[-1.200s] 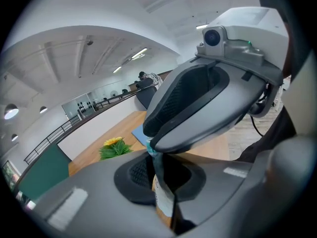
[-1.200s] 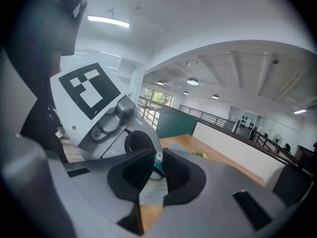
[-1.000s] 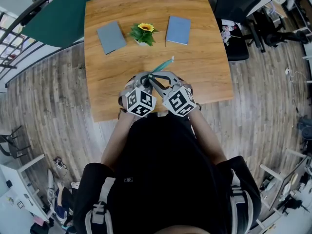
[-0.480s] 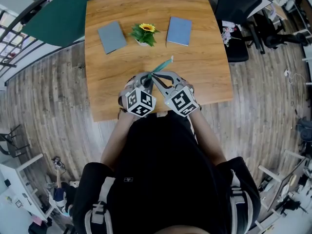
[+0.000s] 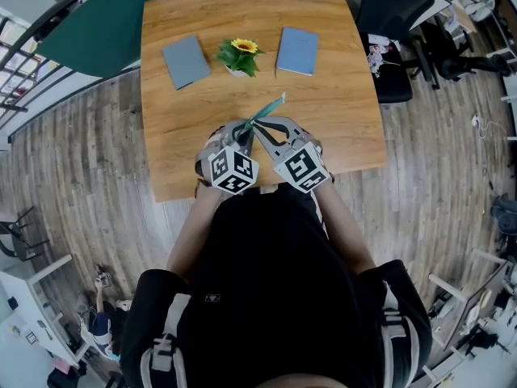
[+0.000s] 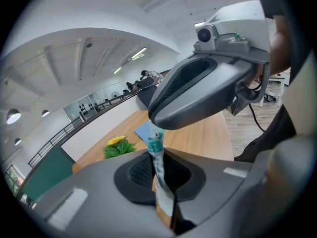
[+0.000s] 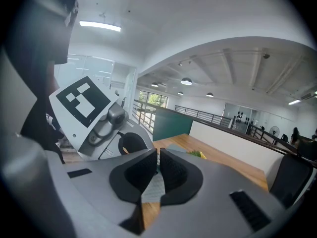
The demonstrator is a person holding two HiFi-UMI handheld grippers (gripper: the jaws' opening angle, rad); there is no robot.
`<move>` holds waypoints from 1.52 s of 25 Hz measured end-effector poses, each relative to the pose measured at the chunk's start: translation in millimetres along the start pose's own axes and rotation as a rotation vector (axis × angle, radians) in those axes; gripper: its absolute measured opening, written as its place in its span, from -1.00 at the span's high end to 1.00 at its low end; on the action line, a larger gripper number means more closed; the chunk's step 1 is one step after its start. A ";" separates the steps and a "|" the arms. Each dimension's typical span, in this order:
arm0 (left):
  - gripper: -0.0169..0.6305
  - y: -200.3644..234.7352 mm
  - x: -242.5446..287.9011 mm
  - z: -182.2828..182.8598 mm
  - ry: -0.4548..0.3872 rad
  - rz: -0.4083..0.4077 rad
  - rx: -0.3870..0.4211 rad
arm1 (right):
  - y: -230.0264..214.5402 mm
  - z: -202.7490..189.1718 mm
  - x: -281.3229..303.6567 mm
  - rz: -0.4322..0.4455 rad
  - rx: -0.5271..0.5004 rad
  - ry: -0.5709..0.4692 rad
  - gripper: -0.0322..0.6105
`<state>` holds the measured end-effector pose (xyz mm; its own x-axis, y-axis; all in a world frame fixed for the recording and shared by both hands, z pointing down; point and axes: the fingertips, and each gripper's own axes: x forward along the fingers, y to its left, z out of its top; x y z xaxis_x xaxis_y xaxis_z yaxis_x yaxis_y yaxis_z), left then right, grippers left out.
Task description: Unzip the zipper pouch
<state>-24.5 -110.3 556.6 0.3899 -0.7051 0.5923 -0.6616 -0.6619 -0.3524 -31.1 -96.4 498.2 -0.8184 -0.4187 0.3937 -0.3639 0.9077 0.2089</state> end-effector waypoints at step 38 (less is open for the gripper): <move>0.93 1.6 0.1 -0.6 0.012 0.072 0.122 | -0.8 -10.3 6.8 0.068 0.274 -0.007 0.88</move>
<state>-25.9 -111.3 556.4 0.3355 -0.7494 0.5708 -0.6047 -0.6359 -0.4795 -31.8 -100.3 510.0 -0.8478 -0.3572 0.3920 -0.4139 0.9078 -0.0679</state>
